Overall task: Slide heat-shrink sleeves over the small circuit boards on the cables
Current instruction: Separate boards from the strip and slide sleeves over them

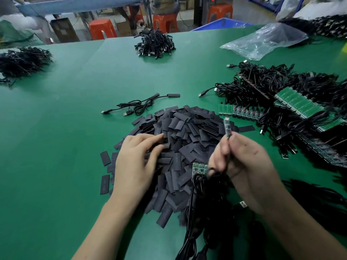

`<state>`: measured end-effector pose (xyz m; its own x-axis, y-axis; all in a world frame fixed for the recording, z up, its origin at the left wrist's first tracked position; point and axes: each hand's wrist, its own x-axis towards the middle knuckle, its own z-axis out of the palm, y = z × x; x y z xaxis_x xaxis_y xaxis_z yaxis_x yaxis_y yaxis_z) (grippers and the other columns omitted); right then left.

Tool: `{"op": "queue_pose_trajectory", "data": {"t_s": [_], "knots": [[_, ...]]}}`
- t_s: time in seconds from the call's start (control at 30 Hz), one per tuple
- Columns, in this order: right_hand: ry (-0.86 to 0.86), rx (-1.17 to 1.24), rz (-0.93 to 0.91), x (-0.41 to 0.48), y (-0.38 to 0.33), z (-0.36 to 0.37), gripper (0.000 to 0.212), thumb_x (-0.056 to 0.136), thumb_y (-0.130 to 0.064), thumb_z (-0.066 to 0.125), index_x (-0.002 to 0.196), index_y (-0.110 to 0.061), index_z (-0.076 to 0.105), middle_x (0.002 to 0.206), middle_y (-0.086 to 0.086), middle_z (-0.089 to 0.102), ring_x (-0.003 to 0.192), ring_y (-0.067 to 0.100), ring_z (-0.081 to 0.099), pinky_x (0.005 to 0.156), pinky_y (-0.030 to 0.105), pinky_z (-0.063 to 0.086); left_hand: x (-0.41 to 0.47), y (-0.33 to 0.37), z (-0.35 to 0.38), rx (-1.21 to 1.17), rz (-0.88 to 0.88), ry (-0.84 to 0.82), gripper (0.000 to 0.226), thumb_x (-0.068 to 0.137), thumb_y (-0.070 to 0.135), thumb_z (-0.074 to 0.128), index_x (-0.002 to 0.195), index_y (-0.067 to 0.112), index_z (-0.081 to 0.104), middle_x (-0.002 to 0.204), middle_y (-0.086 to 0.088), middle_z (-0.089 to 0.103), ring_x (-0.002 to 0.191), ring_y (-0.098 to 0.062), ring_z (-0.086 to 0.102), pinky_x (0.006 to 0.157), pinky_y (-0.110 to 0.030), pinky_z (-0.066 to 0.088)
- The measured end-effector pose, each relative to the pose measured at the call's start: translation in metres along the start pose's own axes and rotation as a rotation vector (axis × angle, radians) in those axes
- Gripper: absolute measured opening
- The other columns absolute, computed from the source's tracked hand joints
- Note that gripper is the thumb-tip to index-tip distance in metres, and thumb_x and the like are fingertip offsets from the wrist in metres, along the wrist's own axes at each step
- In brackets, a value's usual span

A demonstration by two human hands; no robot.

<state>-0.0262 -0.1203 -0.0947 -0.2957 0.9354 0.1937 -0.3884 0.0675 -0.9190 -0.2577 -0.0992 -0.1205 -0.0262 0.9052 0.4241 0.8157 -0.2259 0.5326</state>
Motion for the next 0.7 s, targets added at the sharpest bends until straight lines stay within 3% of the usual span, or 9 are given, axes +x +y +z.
{"op": "queue_pose_trajectory", "data": {"t_s": [0.17, 0.37, 0.47, 0.6, 0.7], "knots": [[0.030, 0.173, 0.190, 0.002, -0.004, -0.010, 0.033, 0.102, -0.037, 0.047, 0.077, -0.017, 0.051, 0.059, -0.001, 0.038, 0.044, 0.014, 0.043, 0.040, 0.025, 0.044, 0.002, -0.013, 0.006, 0.146, 0.053, -0.079, 0.024, 0.089, 0.027, 0.077, 0.113, 0.022, 0.079, 0.105, 0.006, 0.070, 0.099, -0.022, 0.058, 0.086, -0.038, 0.049], [-0.049, -0.086, 0.328, 0.004, 0.002, -0.008, 0.033, 0.101, -0.037, 0.046, 0.075, -0.018, 0.051, 0.059, -0.001, 0.030, 0.045, 0.014, 0.028, 0.040, 0.024, 0.020, 0.005, -0.018, 0.007, -0.002, -0.014, -0.084, 0.010, 0.087, 0.028, 0.079, 0.097, 0.030, 0.081, 0.098, 0.014, 0.067, 0.096, -0.013, 0.055, 0.087, -0.034, 0.046], [-0.048, -0.141, 0.330, 0.004, 0.001, -0.006, 0.034, 0.101, -0.037, 0.046, 0.074, -0.018, 0.054, 0.058, 0.000, 0.028, 0.045, 0.013, 0.029, 0.040, 0.022, 0.025, 0.005, -0.016, 0.007, 0.102, 0.080, -0.065, 0.006, 0.089, 0.032, 0.077, 0.095, 0.031, 0.079, 0.099, 0.015, 0.068, 0.097, -0.017, 0.056, 0.081, -0.039, 0.045], [-0.048, -0.167, 0.324, 0.003, 0.001, -0.004, 0.034, 0.100, -0.036, 0.045, 0.073, -0.019, 0.057, 0.058, 0.000, 0.029, 0.046, 0.011, 0.034, 0.044, 0.014, 0.034, 0.007, -0.016, 0.009, 0.118, 0.149, -0.138, 0.019, 0.091, 0.034, 0.074, 0.110, 0.032, 0.077, 0.108, 0.017, 0.068, 0.106, -0.016, 0.058, 0.084, -0.041, 0.044], [-0.051, -0.170, 0.314, 0.004, 0.001, -0.005, 0.035, 0.101, -0.036, 0.044, 0.073, -0.020, 0.059, 0.058, 0.000, 0.029, 0.045, 0.010, 0.036, 0.044, 0.014, 0.034, 0.007, -0.017, 0.009, 0.150, 0.204, -0.106, 0.011, 0.090, 0.031, 0.076, 0.101, 0.032, 0.079, 0.097, 0.016, 0.070, 0.098, -0.017, 0.060, 0.078, -0.035, 0.038]]}}
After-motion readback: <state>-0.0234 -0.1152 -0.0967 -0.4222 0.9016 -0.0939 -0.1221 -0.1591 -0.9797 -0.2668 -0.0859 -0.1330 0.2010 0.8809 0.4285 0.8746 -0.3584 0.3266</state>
